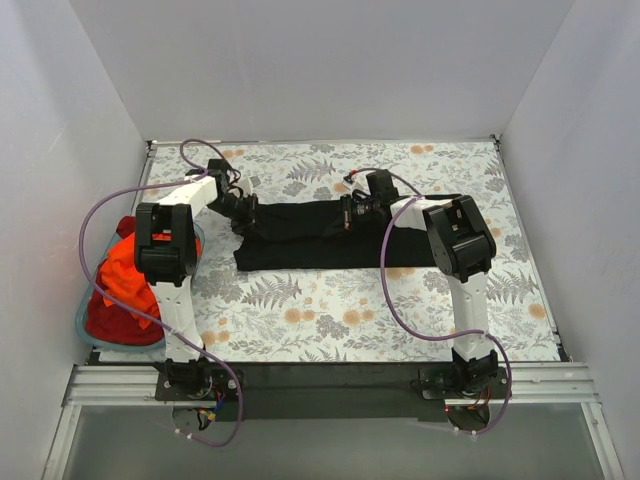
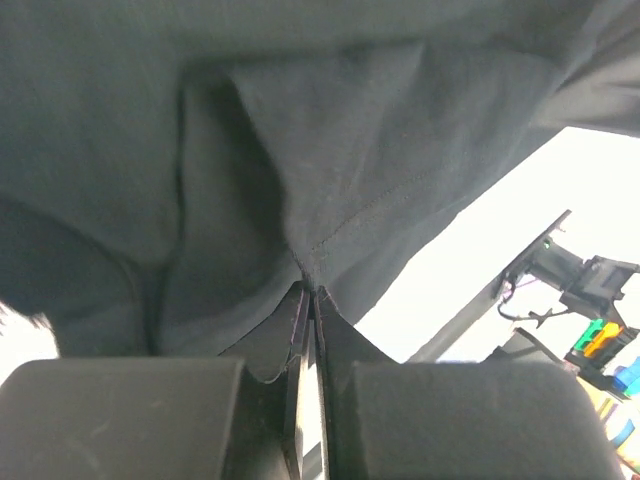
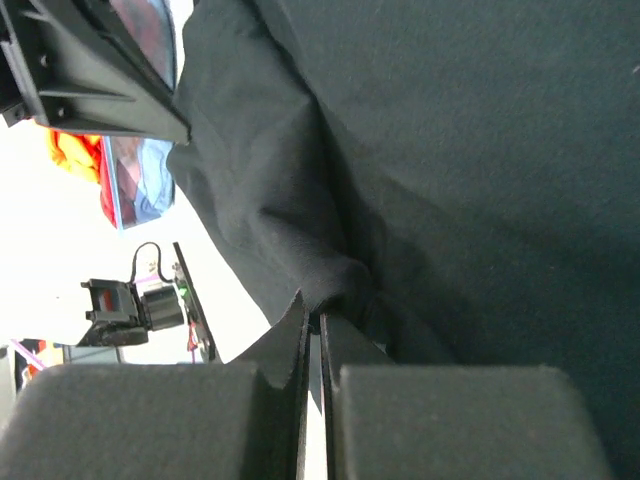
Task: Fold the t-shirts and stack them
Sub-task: Fold the tshirt
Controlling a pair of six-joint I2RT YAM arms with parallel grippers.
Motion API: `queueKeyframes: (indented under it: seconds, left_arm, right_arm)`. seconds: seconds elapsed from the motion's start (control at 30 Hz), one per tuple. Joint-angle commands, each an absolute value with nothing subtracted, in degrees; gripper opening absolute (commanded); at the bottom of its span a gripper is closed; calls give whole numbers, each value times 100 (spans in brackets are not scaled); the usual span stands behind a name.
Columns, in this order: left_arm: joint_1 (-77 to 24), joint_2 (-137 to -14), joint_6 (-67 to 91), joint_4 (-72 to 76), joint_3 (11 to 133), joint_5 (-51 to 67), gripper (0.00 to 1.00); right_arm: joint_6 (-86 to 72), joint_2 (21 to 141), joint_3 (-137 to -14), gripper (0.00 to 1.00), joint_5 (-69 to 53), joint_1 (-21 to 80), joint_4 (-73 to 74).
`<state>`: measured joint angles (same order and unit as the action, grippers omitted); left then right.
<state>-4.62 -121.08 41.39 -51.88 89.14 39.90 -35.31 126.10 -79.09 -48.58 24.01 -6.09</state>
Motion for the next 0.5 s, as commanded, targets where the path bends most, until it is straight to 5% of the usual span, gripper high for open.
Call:
queueKeyframes:
  seconds: [0.0, 0.23, 0.4, 0.47]
  left_arm:
    - [-466, -11540, 4148, -5335, 8702, 4061, 0]
    - [-466, -11496, 4131, -5150, 8560, 3797, 4]
    - [-448, -11331, 3806, -5397, 8675, 4051, 36]
    - [-431, -11084, 3718, -5178, 8561, 4192, 40]
  right_arm:
    - [-3279, 12340, -7840, 1, -5089, 2408, -546]
    - [-2839, 12313, -7848, 3, -4931, 2426, -27]
    - [-2383, 11972, -7858, 40, -5036, 2417, 545]
    - [-2172, 11665, -7822, 50, -5062, 2417, 632]
